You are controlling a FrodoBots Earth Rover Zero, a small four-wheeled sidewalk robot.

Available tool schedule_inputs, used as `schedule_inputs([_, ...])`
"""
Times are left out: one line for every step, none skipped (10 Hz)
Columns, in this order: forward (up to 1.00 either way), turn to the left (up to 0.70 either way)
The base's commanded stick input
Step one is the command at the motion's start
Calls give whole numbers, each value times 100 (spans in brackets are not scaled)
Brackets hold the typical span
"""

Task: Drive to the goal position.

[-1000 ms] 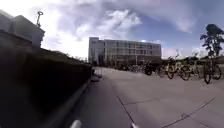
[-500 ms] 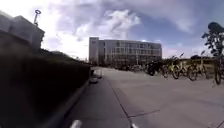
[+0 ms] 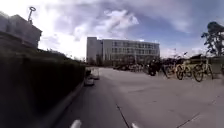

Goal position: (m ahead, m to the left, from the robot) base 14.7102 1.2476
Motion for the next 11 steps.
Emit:
schedule_inputs([100,0])
schedule_inputs([100,0])
schedule_inputs([100,0])
schedule_inputs([100,0])
schedule_inputs([100,0])
schedule_inputs([100,0])
schedule_inputs([100,0])
schedule_inputs([100,0])
schedule_inputs([100,0])
schedule_inputs([100,0])
schedule_inputs([100,0])
